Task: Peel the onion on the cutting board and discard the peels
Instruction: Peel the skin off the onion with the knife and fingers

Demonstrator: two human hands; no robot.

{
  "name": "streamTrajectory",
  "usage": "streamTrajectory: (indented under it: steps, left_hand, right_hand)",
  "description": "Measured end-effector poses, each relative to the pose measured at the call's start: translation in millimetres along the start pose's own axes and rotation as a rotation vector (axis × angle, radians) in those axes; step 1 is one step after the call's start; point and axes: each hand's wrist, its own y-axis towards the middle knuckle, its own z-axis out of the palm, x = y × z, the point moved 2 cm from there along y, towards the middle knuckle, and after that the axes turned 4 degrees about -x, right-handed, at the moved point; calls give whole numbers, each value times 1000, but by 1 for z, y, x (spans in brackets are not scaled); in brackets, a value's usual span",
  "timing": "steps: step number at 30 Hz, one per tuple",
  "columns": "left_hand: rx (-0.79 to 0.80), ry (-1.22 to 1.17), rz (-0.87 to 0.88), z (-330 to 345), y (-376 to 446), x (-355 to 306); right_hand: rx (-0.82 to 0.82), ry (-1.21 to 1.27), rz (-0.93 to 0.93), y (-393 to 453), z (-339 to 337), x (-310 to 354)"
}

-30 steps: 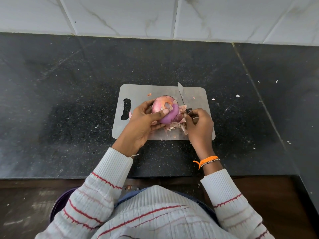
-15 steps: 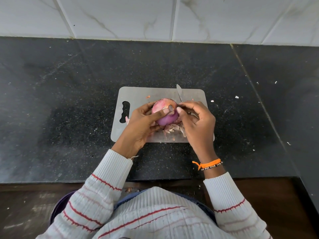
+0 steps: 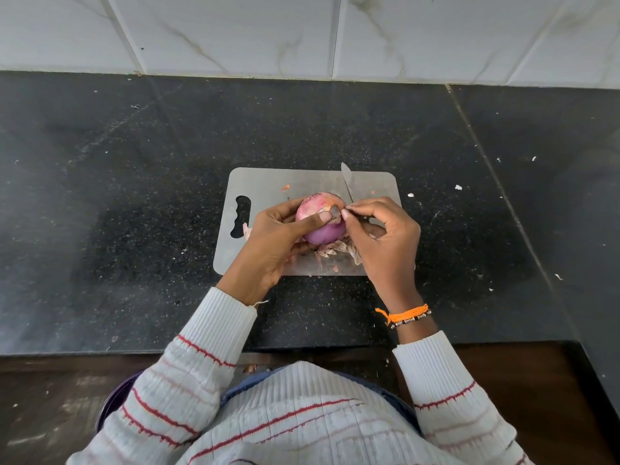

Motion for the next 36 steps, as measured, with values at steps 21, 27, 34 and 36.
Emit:
streamTrajectory:
  steps: [21, 27, 34, 36]
  left_hand:
    - [-46, 18, 2, 0, -7, -4]
    - [-60, 39, -17, 0, -7, -3]
    - [-41, 63, -16, -1, -7, -1]
    - [-22, 77, -10, -1, -6, 0]
  right_hand:
    - [14, 1, 23, -1, 0, 0]
    - [71, -119, -104, -2, 3, -1]
    - [142, -228, -80, -2, 6, -5]
    - [119, -179, -16, -2, 5, -8]
